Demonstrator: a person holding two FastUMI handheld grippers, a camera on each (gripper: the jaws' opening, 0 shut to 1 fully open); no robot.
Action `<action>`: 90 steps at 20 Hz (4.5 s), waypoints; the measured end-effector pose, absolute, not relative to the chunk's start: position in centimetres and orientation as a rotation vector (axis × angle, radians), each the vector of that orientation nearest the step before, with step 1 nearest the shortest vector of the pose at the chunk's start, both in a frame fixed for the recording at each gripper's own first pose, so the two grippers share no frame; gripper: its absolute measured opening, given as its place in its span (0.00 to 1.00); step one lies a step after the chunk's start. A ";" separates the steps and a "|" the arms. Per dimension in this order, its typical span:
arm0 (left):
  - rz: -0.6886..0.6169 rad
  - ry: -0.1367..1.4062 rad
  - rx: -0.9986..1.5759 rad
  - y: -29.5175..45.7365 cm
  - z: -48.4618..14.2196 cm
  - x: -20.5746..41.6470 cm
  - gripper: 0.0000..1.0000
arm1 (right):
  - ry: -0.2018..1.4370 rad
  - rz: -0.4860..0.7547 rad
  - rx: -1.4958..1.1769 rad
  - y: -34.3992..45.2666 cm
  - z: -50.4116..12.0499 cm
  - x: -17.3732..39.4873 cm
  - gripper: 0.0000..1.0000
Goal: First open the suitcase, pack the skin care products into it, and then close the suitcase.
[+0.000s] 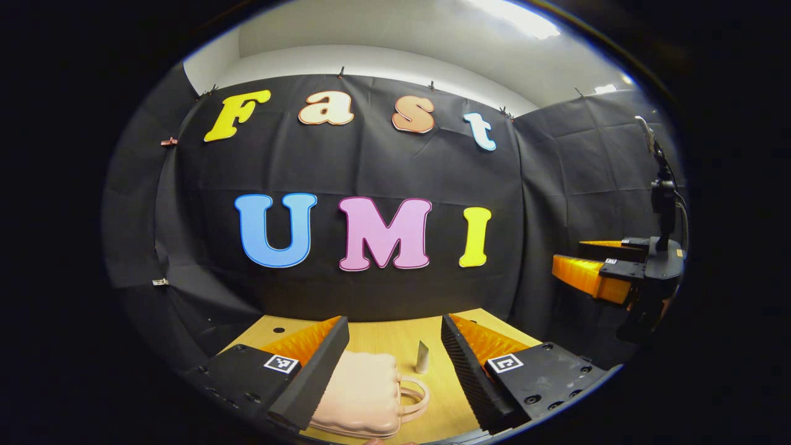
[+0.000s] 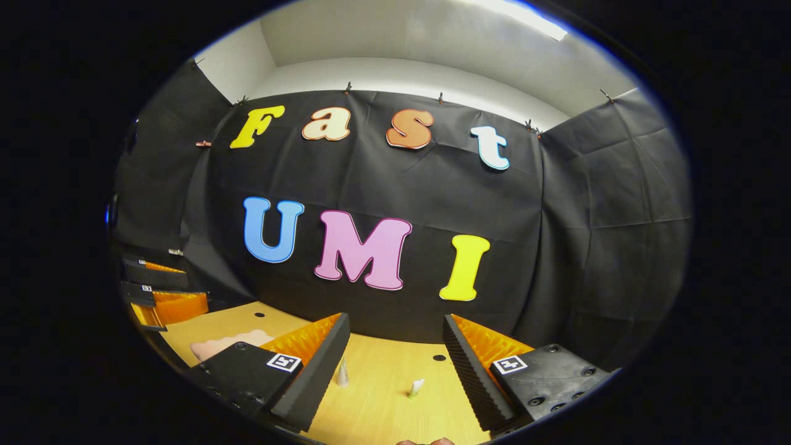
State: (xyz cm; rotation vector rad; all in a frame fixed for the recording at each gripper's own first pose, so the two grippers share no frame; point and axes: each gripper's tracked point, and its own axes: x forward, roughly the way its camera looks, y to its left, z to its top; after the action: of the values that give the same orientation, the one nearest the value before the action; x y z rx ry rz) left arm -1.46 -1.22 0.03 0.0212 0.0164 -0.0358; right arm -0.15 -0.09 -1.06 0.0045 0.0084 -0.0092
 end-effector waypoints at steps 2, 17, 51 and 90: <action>-0.056 0.033 0.012 -1.9 -0.6 -1.3 0.95 | 0.022 -0.009 0.023 -0.1 -1.6 0.0 0.96; -0.034 0.582 -0.038 -8.7 -20.2 8.7 0.96 | -0.030 0.083 -0.050 -6.5 -4.5 4.5 0.96; 0.427 0.717 0.301 24.5 -7.9 13.1 0.10 | -0.014 0.160 0.074 -2.1 -6.2 17.0 0.96; -0.336 0.237 0.070 9.4 -9.4 20.6 0.98 | 0.198 -0.031 -0.008 2.4 -12.6 18.9 0.96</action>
State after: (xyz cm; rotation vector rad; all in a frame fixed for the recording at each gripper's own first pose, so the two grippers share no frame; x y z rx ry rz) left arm 20.59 9.38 -9.41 0.0703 0.2366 -0.3364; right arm 18.94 2.44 -12.65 -0.0082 0.1982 -0.0305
